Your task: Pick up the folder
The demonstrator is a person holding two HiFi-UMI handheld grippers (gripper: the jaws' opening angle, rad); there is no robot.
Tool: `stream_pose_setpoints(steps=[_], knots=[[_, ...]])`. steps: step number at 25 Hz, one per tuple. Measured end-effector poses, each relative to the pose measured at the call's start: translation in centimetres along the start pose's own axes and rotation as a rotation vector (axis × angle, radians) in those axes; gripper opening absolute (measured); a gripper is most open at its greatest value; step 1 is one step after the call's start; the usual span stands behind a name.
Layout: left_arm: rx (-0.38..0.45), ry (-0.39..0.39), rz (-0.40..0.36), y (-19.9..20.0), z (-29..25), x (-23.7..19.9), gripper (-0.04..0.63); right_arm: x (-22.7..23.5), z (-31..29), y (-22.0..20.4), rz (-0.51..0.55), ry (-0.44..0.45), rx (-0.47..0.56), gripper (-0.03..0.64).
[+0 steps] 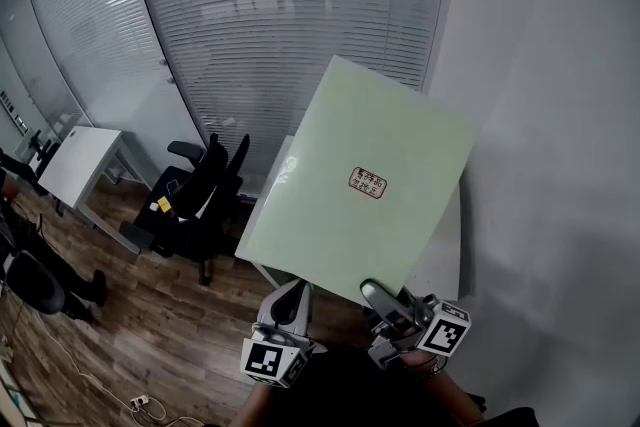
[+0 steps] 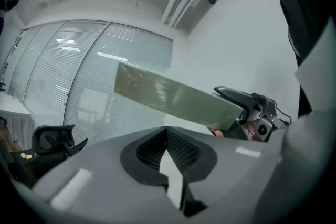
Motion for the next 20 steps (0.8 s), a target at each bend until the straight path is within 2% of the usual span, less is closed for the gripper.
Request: stream_pose_setpoints(steps=[10,20], knots=[[-0.028,-0.038,-0.036,-0.1,0.1,1.5,0.005,0.5,0.6,-0.4,-0.028,-0.008,0.028,0.285],[-0.011,-0.045,-0.033,0.4,-0.4,1.8,0.005,0.8,0.8,-0.3,-0.009,-0.024,0.025,0.285]])
Point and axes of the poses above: the fingertips, and each gripper's own axes: z backward along the fingers, x to its right, y out of its top, the point moved 10 cm from there along z, backward along the fingers, and after that the axes turned 15 degrees about y, right-handed, at the moved point
